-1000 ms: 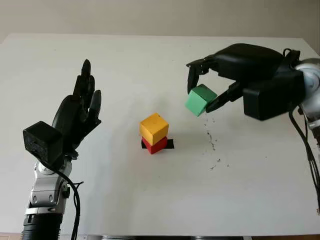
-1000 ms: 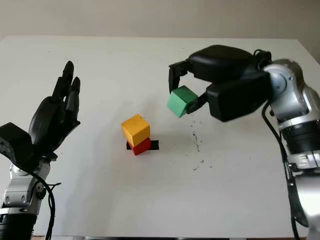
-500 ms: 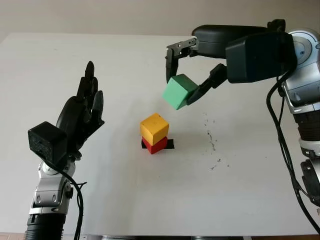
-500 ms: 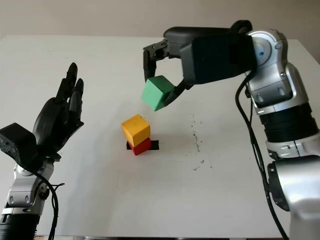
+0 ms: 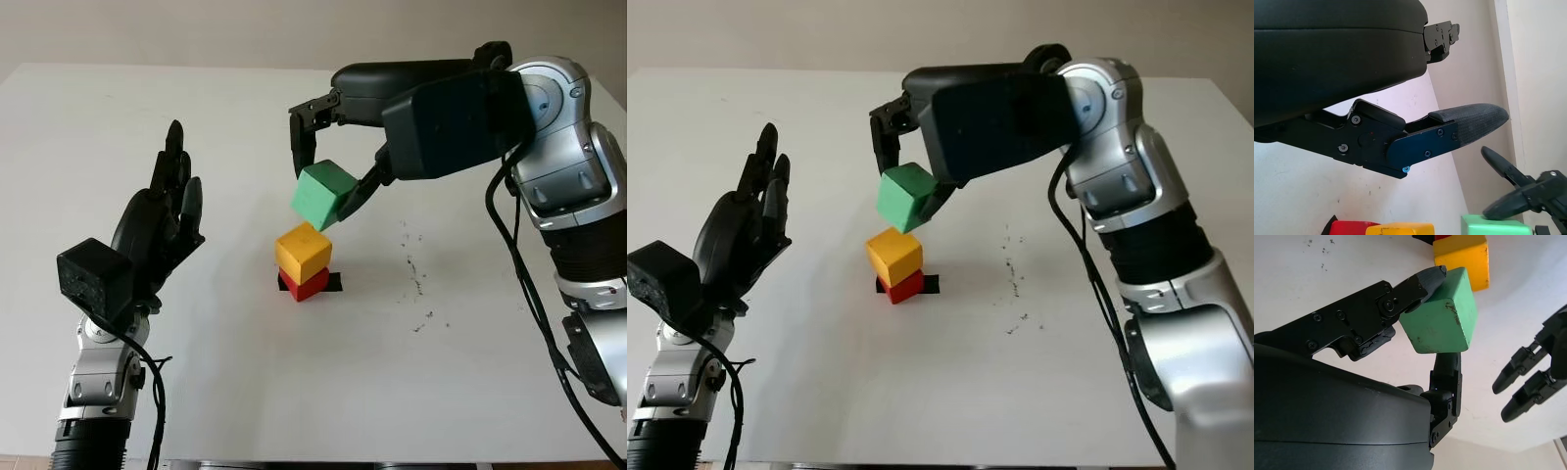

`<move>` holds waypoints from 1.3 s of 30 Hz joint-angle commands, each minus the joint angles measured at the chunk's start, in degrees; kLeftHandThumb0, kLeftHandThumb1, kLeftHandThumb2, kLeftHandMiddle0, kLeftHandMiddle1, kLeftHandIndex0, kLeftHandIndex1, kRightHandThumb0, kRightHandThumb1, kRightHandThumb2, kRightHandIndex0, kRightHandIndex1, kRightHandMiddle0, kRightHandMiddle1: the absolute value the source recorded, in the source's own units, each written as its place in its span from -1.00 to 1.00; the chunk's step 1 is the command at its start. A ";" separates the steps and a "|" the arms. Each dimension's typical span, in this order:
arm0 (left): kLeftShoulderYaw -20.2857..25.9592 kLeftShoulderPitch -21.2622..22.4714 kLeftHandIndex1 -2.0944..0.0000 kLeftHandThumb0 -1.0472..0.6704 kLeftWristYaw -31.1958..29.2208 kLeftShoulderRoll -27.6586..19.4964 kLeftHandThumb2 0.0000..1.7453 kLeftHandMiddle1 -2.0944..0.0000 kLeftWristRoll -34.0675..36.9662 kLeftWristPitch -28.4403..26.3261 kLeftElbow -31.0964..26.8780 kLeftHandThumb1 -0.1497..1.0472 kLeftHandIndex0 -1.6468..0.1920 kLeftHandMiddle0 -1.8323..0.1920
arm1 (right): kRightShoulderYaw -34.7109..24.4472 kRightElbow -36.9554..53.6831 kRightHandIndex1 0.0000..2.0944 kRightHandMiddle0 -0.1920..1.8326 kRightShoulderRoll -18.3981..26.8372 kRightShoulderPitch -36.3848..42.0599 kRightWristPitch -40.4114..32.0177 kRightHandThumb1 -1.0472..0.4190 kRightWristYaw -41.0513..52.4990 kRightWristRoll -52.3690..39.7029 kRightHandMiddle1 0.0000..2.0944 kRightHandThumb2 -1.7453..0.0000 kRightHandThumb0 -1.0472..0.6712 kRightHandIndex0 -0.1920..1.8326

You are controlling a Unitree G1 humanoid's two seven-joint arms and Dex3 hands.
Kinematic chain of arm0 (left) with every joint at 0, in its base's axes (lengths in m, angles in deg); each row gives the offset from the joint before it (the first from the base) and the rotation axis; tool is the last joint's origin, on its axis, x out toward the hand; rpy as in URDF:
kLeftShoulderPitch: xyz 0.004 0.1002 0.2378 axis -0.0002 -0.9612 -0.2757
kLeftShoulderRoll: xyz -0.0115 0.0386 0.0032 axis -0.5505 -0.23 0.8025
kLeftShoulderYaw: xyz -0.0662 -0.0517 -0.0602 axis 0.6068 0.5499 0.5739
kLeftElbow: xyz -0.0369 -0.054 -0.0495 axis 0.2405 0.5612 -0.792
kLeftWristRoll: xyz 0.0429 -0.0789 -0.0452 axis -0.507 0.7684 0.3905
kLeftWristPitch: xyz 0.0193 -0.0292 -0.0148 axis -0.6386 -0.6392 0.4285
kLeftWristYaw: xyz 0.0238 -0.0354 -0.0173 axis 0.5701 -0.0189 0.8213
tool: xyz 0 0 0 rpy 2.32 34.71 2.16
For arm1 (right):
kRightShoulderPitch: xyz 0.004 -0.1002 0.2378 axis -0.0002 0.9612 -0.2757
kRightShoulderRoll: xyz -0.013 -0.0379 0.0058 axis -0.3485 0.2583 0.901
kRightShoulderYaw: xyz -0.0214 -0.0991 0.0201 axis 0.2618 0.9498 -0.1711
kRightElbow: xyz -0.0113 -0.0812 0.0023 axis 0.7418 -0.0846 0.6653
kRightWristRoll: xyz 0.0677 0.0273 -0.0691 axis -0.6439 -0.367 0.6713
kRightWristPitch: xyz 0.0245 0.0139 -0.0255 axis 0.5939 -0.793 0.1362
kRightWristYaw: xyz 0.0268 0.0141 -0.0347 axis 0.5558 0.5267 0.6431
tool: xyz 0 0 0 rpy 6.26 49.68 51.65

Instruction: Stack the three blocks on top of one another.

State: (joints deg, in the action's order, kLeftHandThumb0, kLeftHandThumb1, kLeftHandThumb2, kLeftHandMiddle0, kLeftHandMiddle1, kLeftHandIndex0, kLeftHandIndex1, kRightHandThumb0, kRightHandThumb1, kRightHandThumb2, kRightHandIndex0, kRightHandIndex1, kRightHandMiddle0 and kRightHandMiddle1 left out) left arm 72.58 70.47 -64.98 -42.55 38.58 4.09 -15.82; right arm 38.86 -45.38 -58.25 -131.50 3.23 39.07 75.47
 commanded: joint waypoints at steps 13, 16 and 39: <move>-0.64 -0.39 1.00 -0.76 0.81 0.92 -0.13 1.00 -0.90 0.79 -0.62 1.00 1.00 1.00 | 1.53 1.54 -0.94 -0.53 -2.89 -0.09 1.03 -0.86 -3.18 2.62 0.64 0.93 -0.24 -0.49; -0.63 -0.50 1.00 -0.76 0.86 1.12 -0.13 1.00 -0.90 0.83 -0.70 1.00 1.00 1.00 | 1.64 1.53 -0.95 -0.53 -3.00 0.07 1.46 -0.87 -3.18 2.52 0.63 0.93 -0.25 -0.51; -0.56 -0.84 1.00 -0.77 1.24 1.04 -0.12 1.00 -1.58 0.82 -0.86 1.00 1.00 1.00 | 1.67 2.95 -0.97 -0.48 -2.62 0.12 -1.60 -0.86 1.42 1.59 0.62 0.94 -0.24 -0.56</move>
State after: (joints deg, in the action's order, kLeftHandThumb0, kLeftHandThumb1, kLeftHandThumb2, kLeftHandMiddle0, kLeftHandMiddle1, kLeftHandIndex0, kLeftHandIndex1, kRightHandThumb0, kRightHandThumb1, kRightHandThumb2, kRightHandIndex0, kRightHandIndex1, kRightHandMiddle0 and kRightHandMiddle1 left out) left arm 72.25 70.23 -63.73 -41.28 37.25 4.65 -15.90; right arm 40.81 -43.65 -61.39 -130.88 2.09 40.18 77.25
